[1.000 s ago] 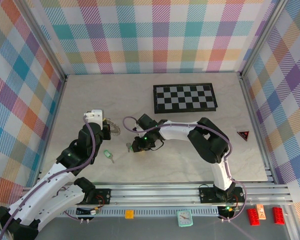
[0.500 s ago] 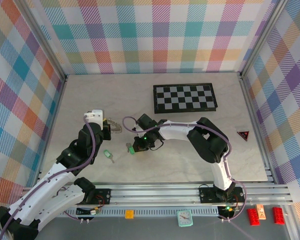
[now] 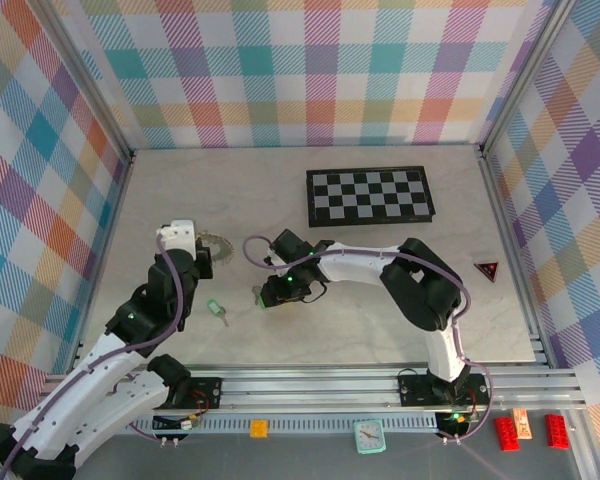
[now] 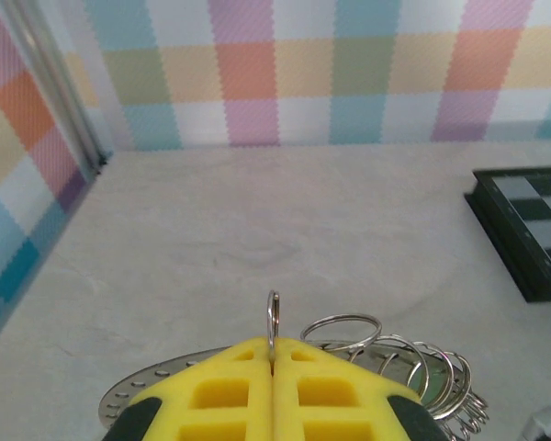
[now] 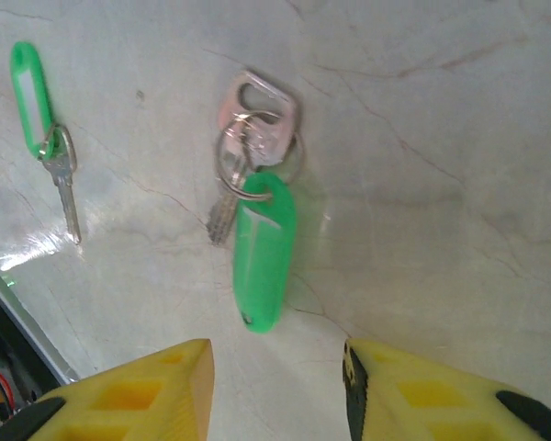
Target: Put the keys on the keyring
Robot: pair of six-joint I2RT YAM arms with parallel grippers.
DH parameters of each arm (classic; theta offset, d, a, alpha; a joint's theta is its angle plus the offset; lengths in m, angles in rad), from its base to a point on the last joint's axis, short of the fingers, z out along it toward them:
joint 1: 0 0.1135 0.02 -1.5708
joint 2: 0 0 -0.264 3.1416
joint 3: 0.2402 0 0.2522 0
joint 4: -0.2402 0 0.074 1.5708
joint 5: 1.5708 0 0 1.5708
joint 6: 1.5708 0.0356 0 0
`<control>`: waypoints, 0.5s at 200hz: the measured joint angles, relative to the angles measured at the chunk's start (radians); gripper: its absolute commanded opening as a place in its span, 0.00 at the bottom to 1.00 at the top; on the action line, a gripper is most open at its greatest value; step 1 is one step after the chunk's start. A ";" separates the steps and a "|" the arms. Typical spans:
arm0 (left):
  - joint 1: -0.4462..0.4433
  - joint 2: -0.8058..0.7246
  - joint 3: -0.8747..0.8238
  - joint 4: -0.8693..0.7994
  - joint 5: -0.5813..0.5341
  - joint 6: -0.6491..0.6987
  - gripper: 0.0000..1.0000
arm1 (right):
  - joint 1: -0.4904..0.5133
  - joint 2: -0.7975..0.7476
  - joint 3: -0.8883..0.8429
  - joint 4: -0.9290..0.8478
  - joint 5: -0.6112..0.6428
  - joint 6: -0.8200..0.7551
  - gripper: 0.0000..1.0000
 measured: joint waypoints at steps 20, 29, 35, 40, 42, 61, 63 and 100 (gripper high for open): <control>0.001 -0.040 0.000 0.000 -0.048 0.005 0.00 | 0.017 0.019 0.084 -0.047 0.058 -0.006 0.43; 0.003 -0.058 0.000 0.000 -0.068 0.006 0.00 | 0.024 0.037 0.132 -0.073 0.092 -0.006 0.42; 0.003 -0.069 -0.001 0.000 -0.082 0.007 0.00 | 0.029 0.050 0.160 -0.088 0.113 -0.006 0.41; 0.003 -0.077 -0.002 0.000 -0.091 0.009 0.00 | 0.033 0.060 0.179 -0.099 0.130 -0.006 0.41; 0.003 -0.081 -0.002 0.000 -0.095 0.009 0.00 | 0.035 0.064 0.188 -0.105 0.140 -0.006 0.41; 0.004 -0.106 -0.006 0.000 -0.124 0.013 0.00 | 0.053 0.090 0.229 -0.146 0.209 -0.006 0.41; 0.004 -0.108 -0.006 0.000 -0.127 0.013 0.00 | 0.055 0.092 0.232 -0.152 0.216 -0.006 0.41; 0.004 -0.141 -0.007 0.000 -0.165 0.028 0.00 | 0.093 0.132 0.261 -0.216 0.284 -0.006 0.41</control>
